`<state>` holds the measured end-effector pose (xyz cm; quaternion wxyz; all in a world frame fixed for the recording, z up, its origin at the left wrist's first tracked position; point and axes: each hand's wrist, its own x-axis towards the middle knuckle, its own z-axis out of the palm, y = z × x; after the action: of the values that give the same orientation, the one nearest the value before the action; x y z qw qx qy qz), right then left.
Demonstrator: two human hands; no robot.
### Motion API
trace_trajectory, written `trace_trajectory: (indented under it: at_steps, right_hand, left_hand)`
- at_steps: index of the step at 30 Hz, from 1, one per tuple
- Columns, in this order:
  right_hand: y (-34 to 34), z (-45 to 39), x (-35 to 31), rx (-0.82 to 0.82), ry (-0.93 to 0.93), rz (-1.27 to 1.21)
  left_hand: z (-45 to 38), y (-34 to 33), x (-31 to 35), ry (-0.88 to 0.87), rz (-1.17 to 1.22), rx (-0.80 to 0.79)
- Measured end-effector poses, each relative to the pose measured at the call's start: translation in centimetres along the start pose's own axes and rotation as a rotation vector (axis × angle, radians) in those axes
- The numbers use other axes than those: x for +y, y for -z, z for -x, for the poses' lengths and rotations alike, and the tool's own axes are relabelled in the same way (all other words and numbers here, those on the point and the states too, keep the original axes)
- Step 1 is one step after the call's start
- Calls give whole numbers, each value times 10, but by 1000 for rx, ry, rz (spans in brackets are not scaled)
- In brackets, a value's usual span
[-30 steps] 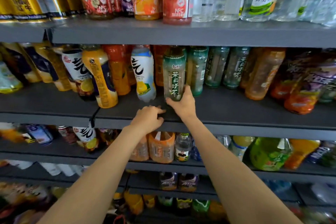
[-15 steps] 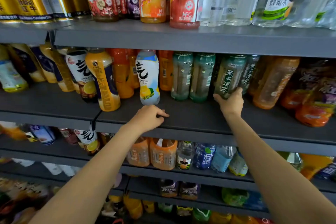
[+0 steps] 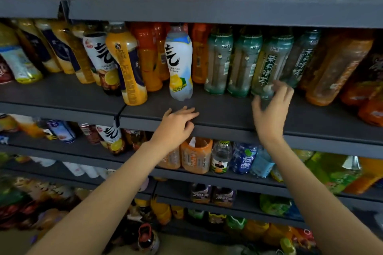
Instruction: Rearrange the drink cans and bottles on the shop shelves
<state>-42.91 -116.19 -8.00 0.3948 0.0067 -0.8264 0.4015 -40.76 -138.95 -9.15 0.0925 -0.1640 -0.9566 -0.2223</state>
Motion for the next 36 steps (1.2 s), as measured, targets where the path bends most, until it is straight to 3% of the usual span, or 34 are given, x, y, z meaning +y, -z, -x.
trace_trajectory:
  at_steps: [3, 7, 12, 15, 18, 21, 25, 31, 36]
  right_hand:
    - [-8, 53, -26, -76, 252, -93]
    - [-40, 112, -37, -198, 276, -90]
    - [-61, 160, -30, -203, 33, 89]
    - [-58, 169, -15, -181, -303, 166]
    - [-59, 162, 1, -192, -556, 25]
    - [-70, 141, 10, -211, -610, -61]
    - [-82, 122, 20, -229, -677, 64]
    - [-45, 154, 24, -336, -431, 76]
    - [3, 160, 15, -481, -237, -2]
  left_hand:
    - [24, 1, -27, -160, -68, 40]
    - [59, 2, -69, -297, -220, 97]
    - [79, -4, -97, -469, -319, 91]
    - [78, -6, -96, -494, -306, 96]
    - [81, -15, -88, -552, -318, 66]
    - [89, -23, -81, -497, -319, 64]
    - [102, -34, -72, -336, -318, 85]
    - [113, -51, -38, -209, -323, 91]
    - [110, -45, -7, -259, -311, 141]
